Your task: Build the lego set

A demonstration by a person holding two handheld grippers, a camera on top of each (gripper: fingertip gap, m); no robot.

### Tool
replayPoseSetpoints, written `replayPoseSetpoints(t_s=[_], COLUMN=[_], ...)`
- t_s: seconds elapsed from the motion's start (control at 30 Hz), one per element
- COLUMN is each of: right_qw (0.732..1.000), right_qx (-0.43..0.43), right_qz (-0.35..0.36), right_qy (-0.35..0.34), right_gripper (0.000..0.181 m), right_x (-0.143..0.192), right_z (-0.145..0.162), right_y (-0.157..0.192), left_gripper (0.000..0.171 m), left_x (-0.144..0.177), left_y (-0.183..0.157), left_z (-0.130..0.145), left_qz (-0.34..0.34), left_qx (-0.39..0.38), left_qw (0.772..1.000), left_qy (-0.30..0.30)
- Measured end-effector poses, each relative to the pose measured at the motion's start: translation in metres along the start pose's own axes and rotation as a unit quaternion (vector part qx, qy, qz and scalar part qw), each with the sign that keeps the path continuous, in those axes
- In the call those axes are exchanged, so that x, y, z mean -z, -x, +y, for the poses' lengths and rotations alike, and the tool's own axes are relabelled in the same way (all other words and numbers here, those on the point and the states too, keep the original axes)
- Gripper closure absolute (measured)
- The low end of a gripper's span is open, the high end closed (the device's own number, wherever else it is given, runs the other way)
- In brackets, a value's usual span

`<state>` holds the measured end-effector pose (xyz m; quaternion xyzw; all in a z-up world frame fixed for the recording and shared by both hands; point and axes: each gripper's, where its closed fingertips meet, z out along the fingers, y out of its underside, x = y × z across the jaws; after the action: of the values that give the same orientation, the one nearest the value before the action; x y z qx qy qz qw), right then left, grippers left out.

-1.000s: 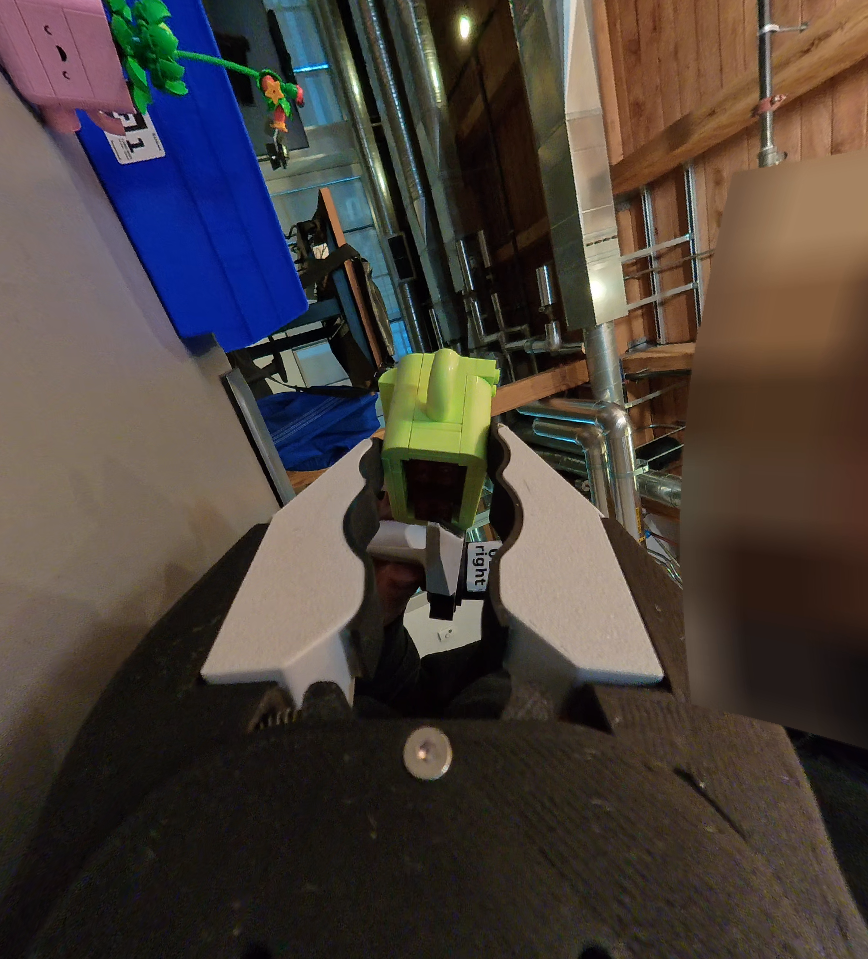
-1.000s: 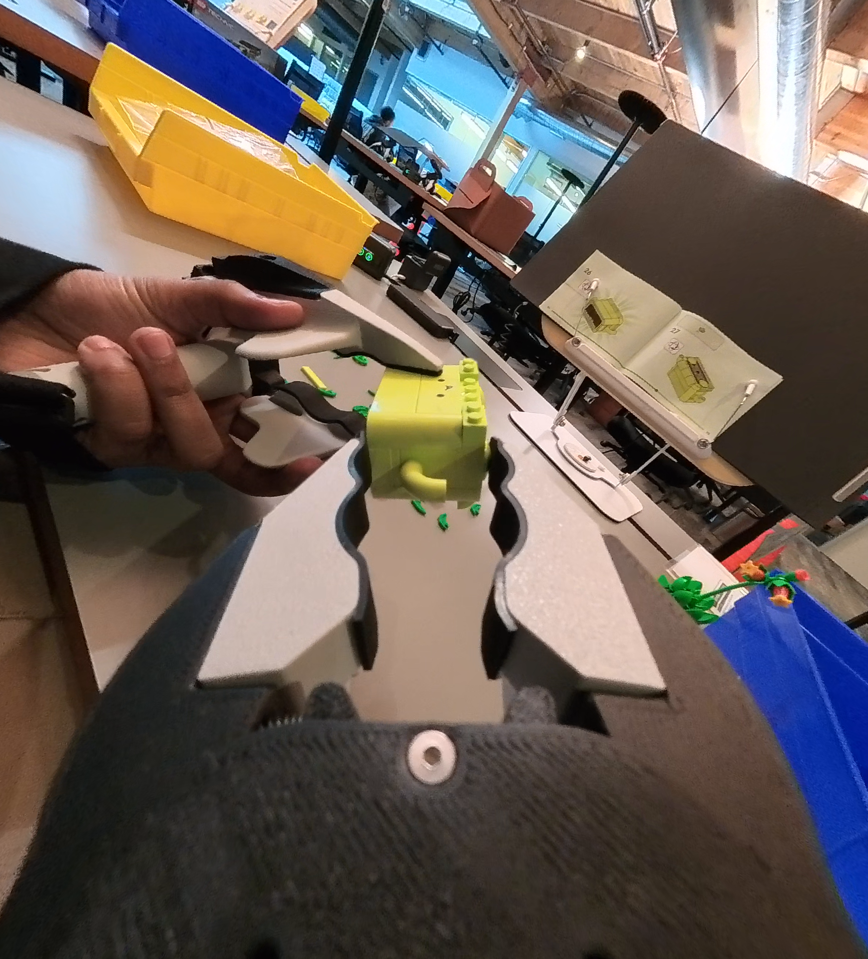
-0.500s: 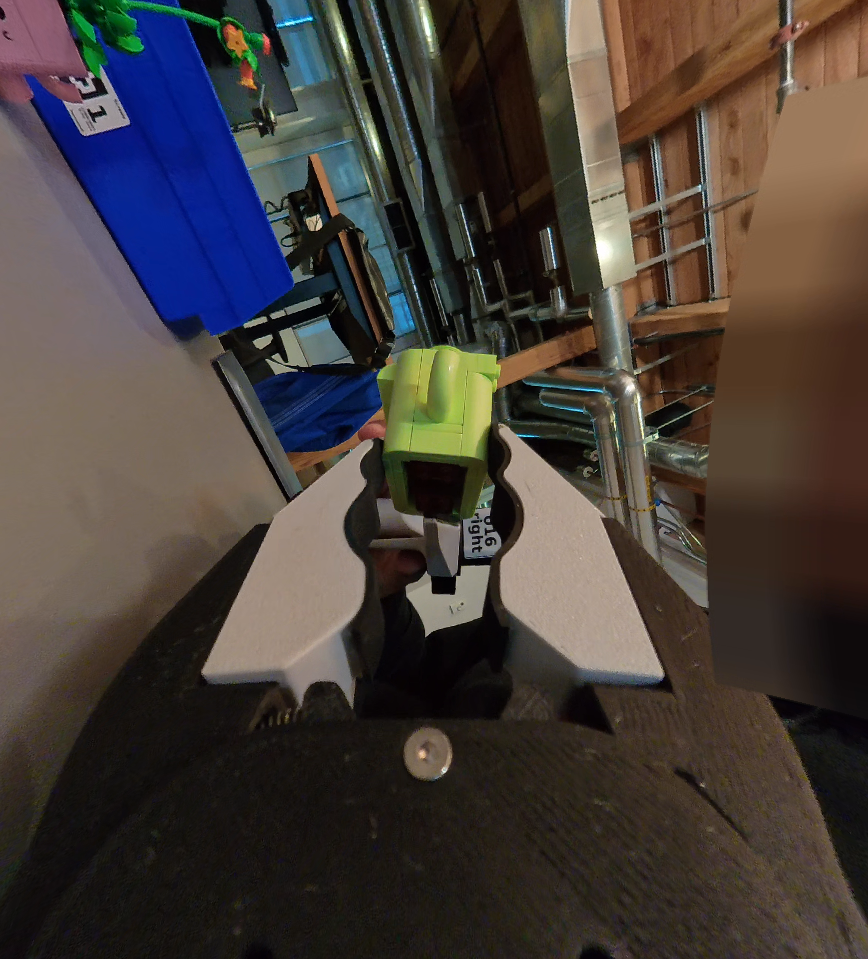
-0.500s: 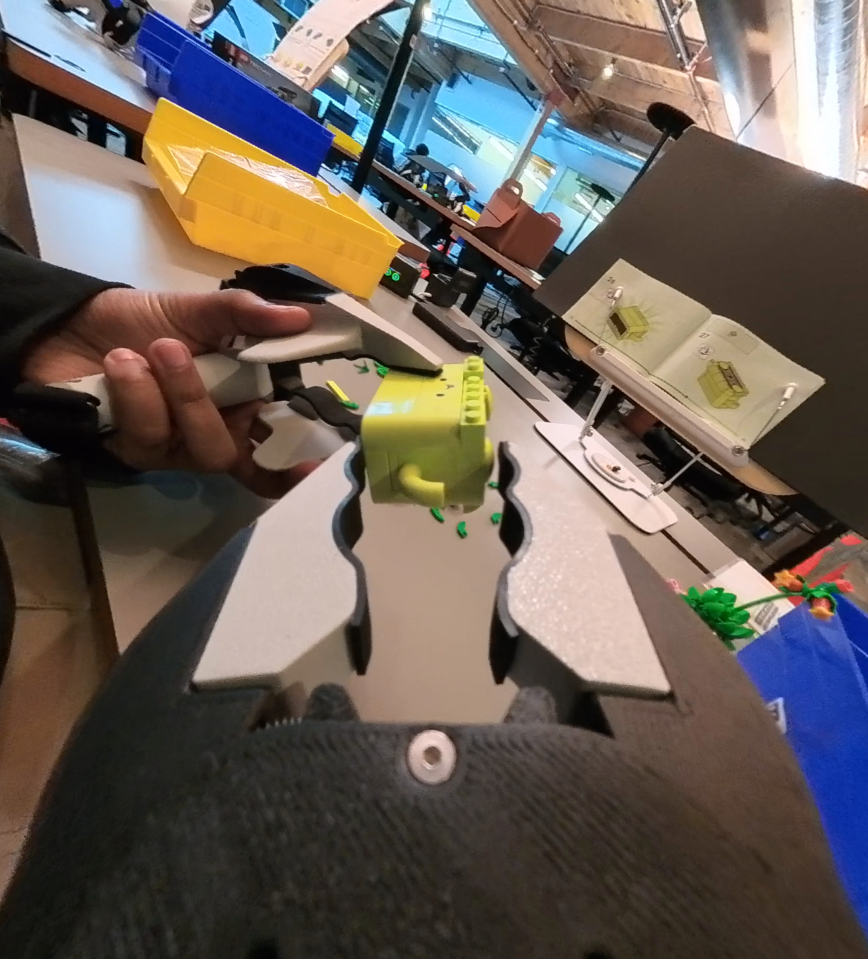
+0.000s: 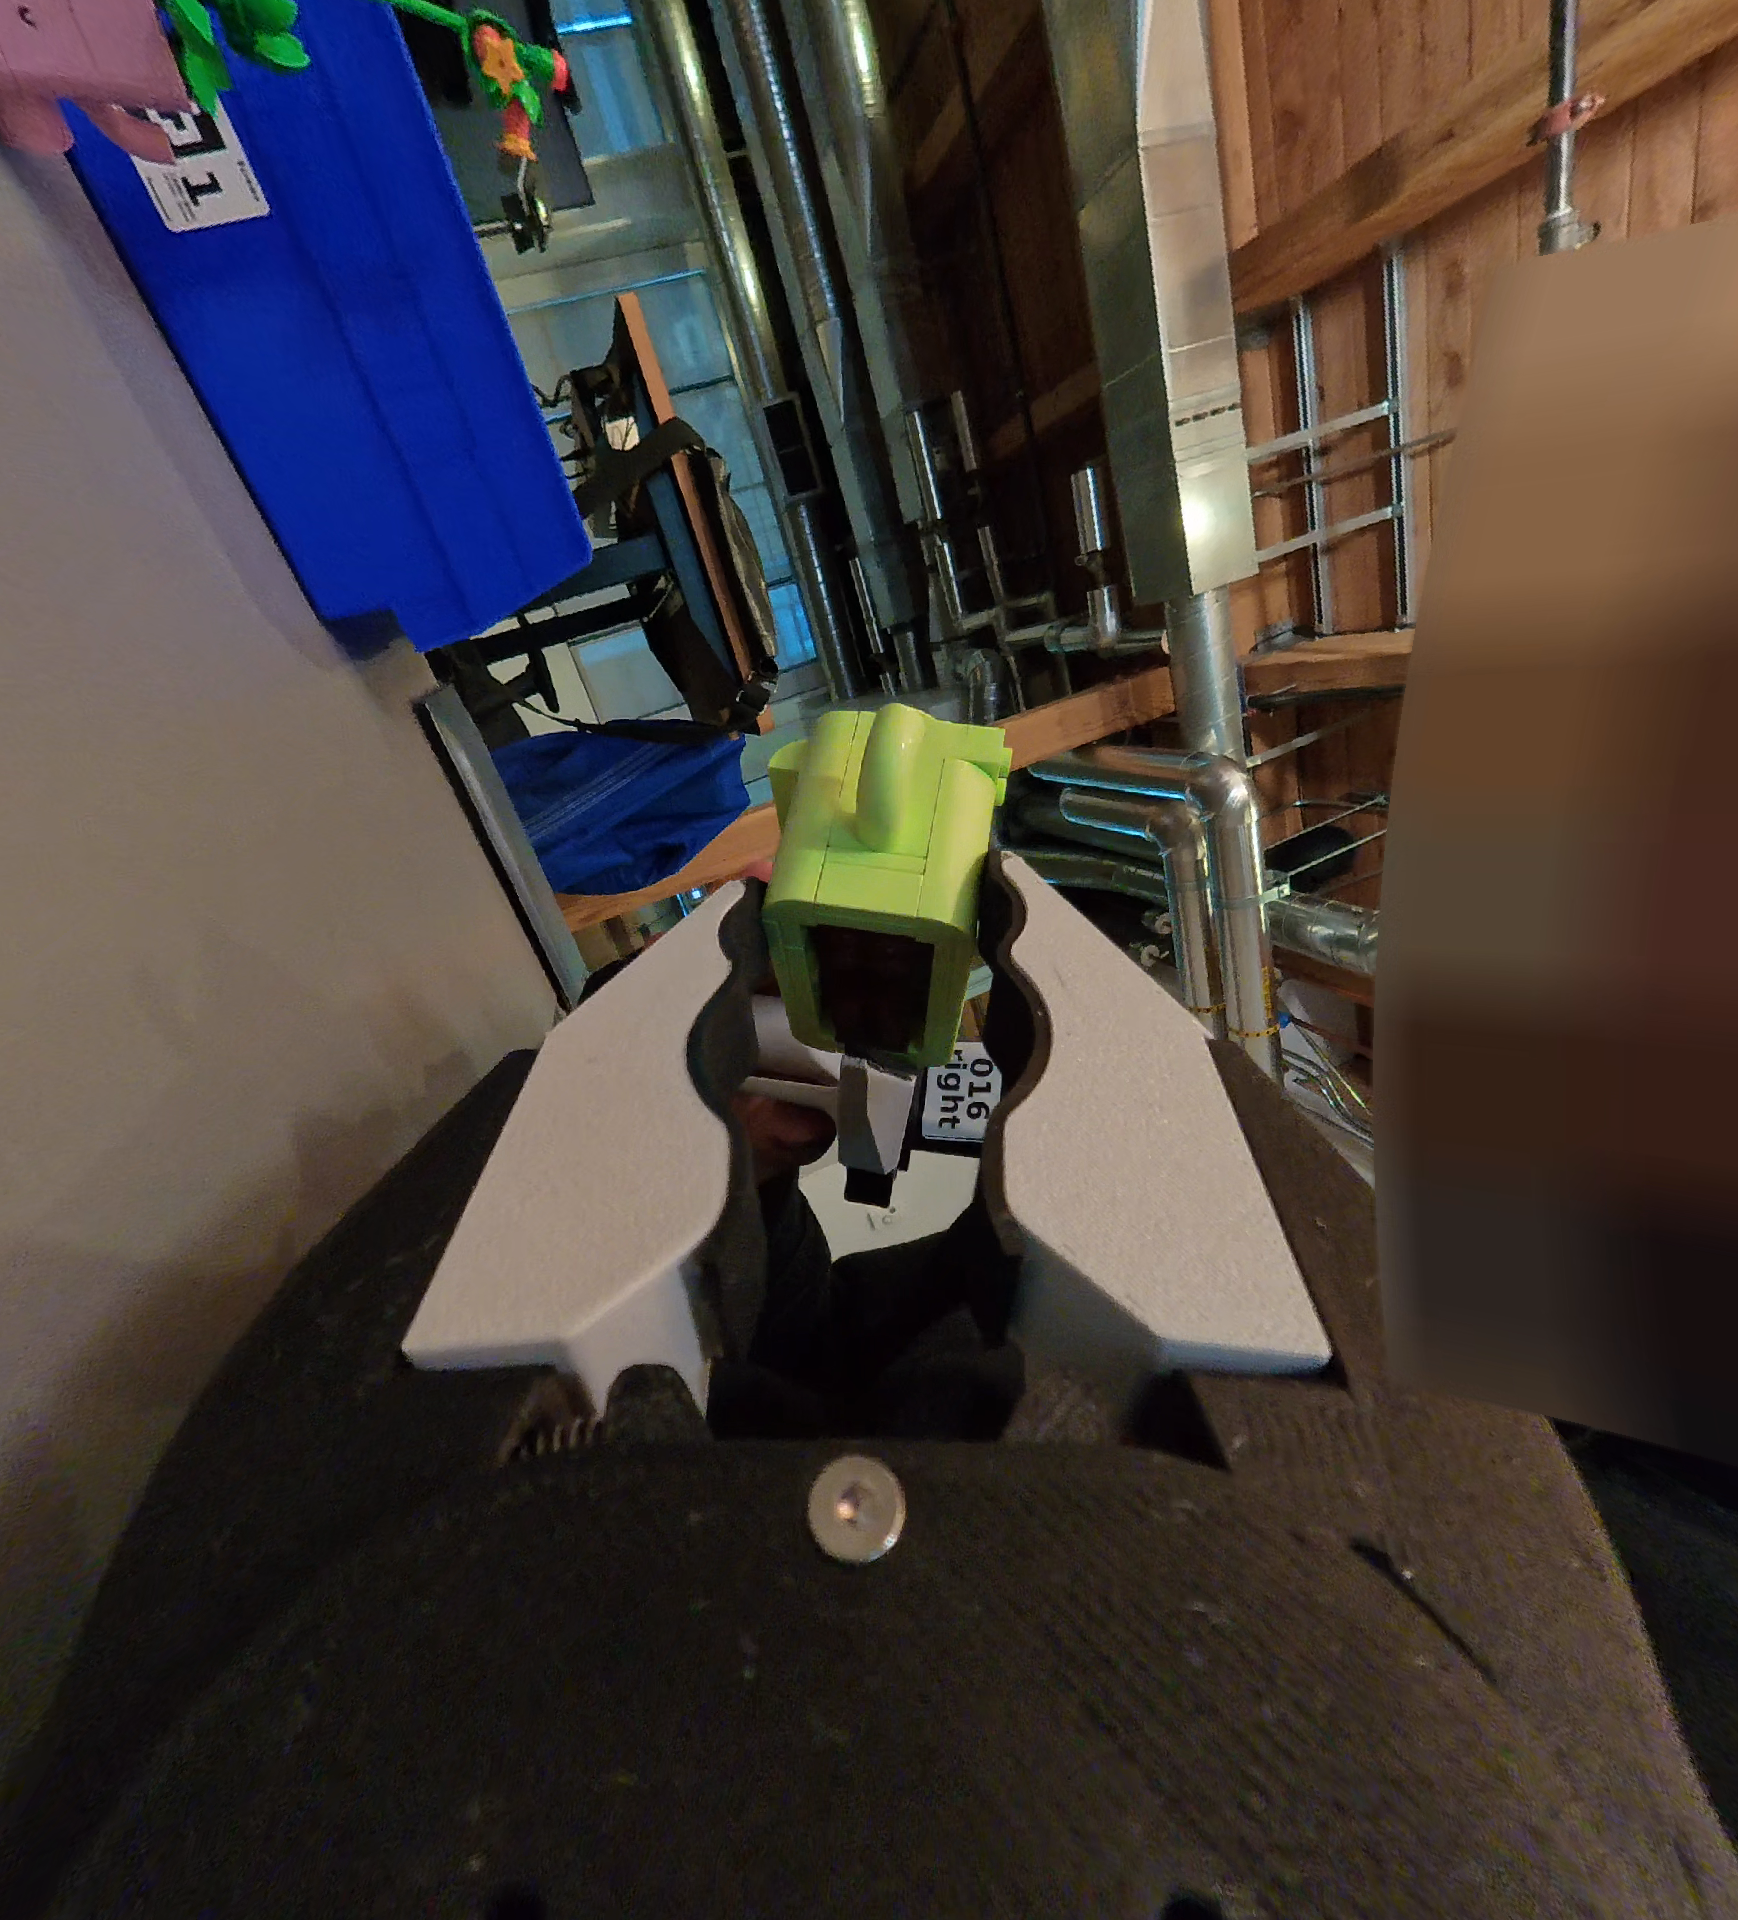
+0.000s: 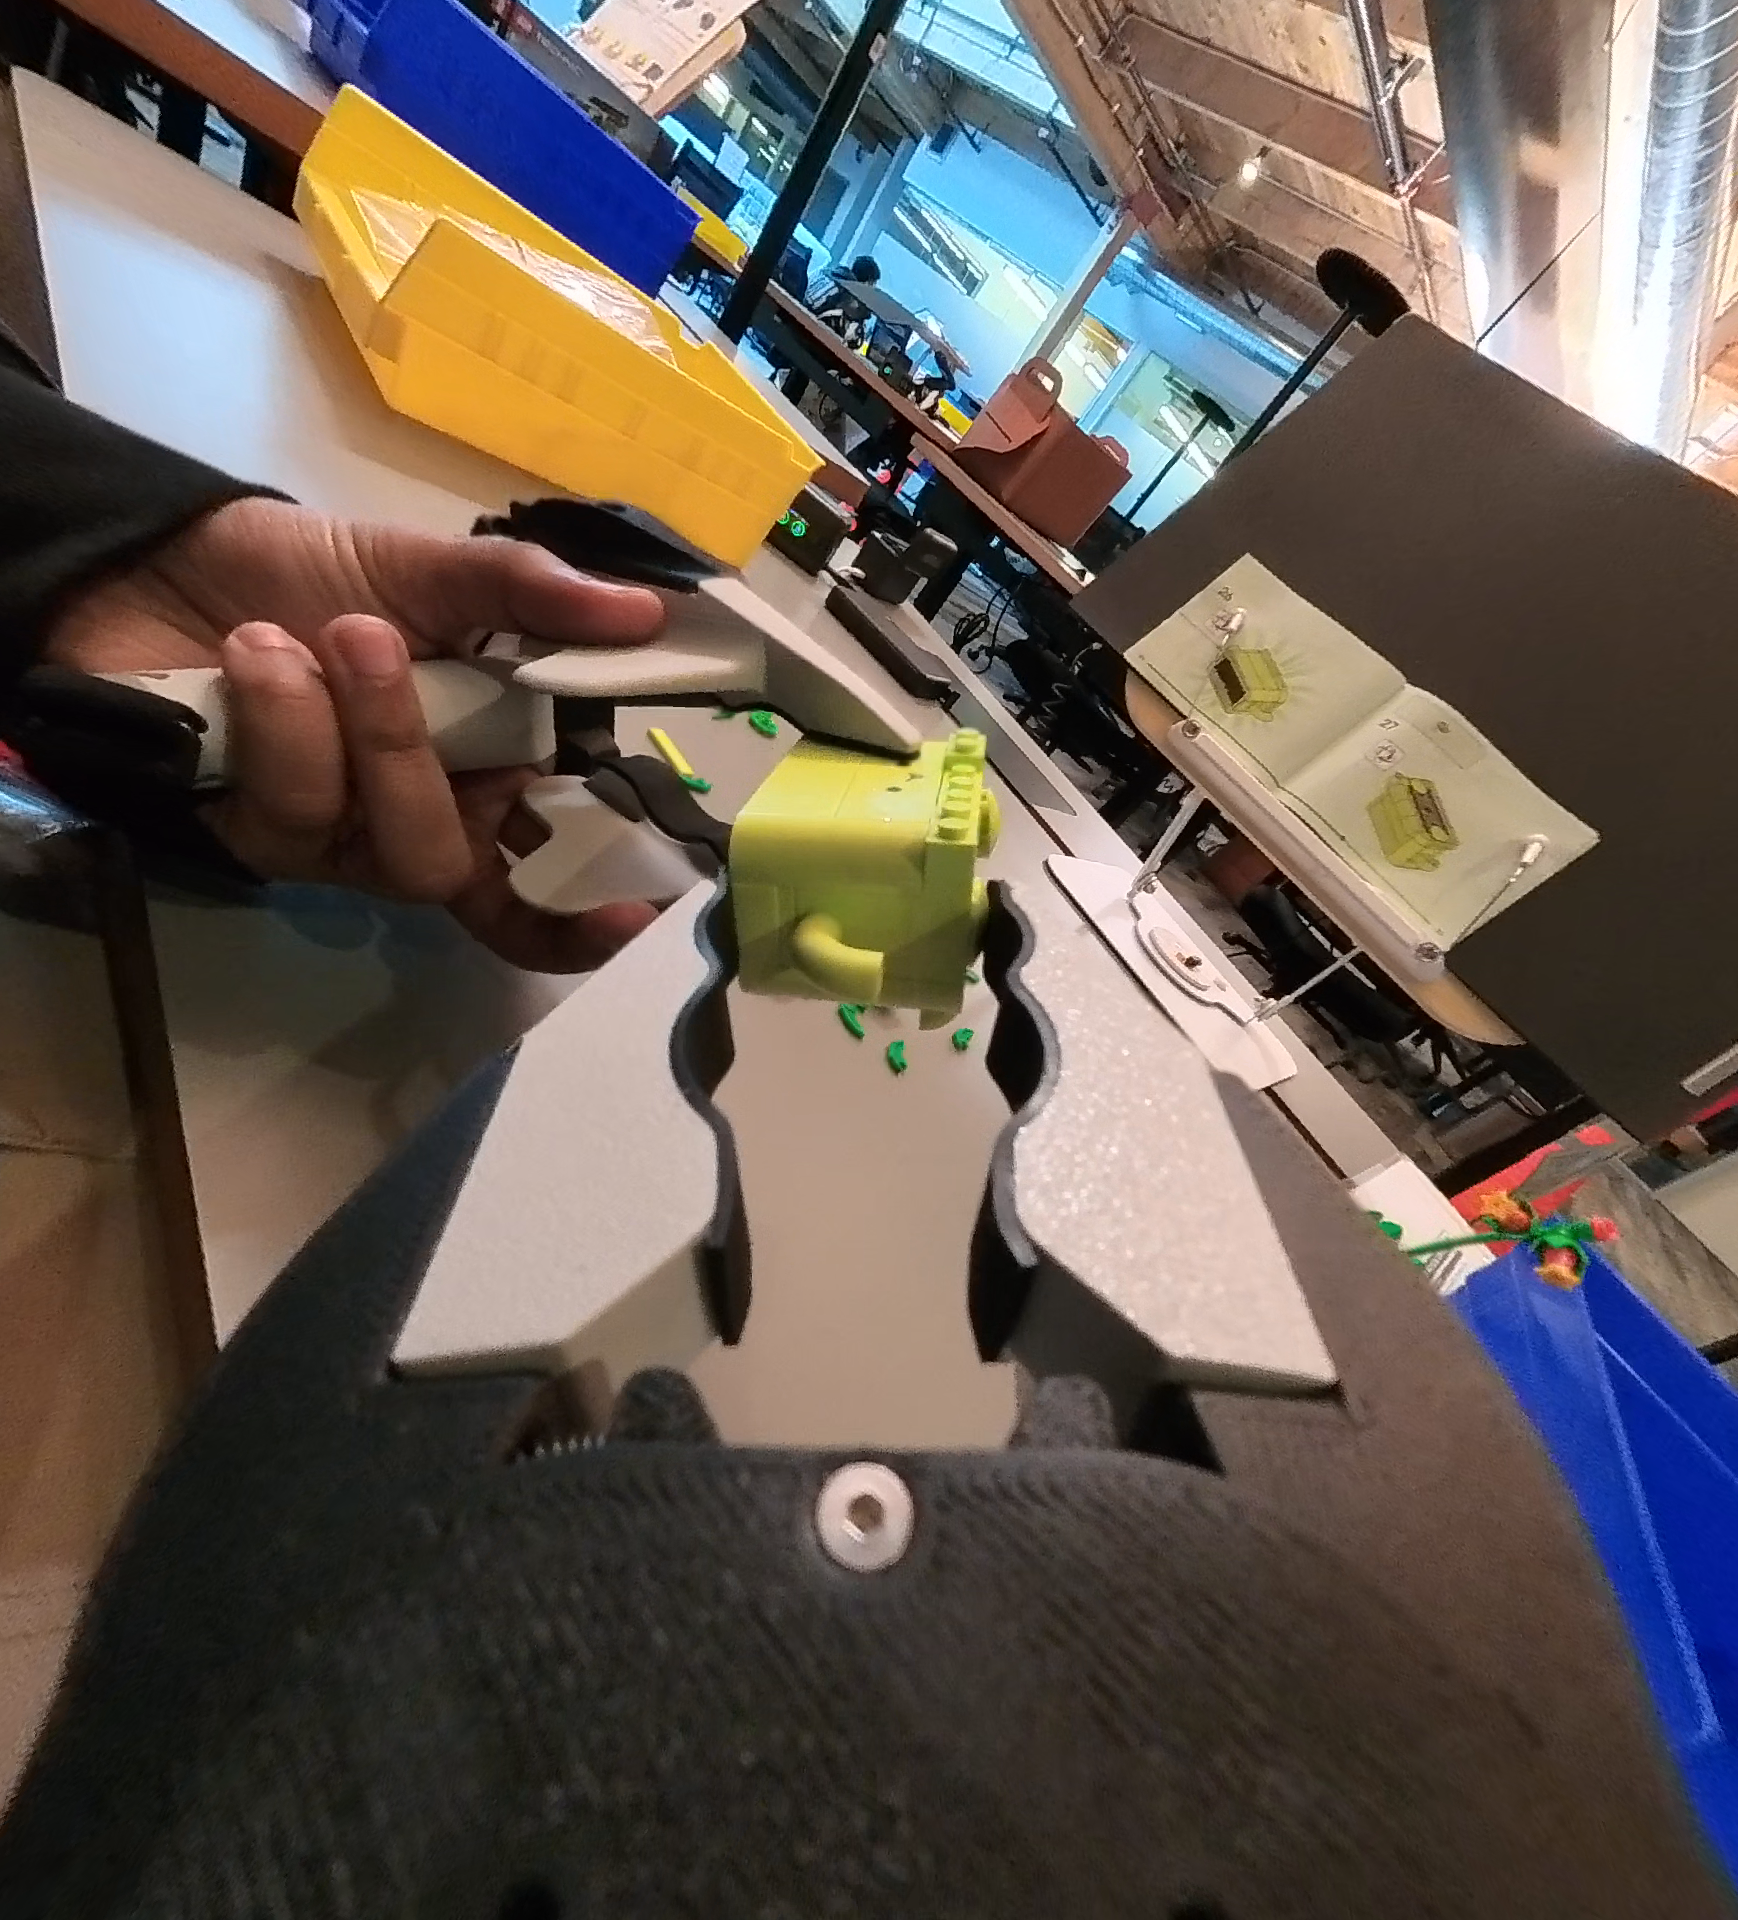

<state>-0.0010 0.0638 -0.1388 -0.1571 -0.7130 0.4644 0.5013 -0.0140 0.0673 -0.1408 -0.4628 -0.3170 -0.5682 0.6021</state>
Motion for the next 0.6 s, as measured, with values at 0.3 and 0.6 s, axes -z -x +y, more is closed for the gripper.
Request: replayPoseSetpoints(t_s=[0.3, 0.6], right_qw=[1.0, 0.998], right_qx=[-0.003, -0.055], right_qz=[-0.007, -0.001], right_qy=[0.022, 0.016], right_gripper=[0.134, 0.134], right_x=[-0.0004, -0.0031], right_z=[0.0043, 0.0046], right_y=[0.0015, -0.0034], left_gripper=[0.131, 0.132], left_x=[0.0003, 0.0018], left_y=[0.0039, 0.0048], left_z=[0.0001, -0.007], left_qz=[-0.009, -0.013], left_qx=[0.003, -0.002], left_qw=[1.0, 1.0], left_qy=[0.002, -0.028])
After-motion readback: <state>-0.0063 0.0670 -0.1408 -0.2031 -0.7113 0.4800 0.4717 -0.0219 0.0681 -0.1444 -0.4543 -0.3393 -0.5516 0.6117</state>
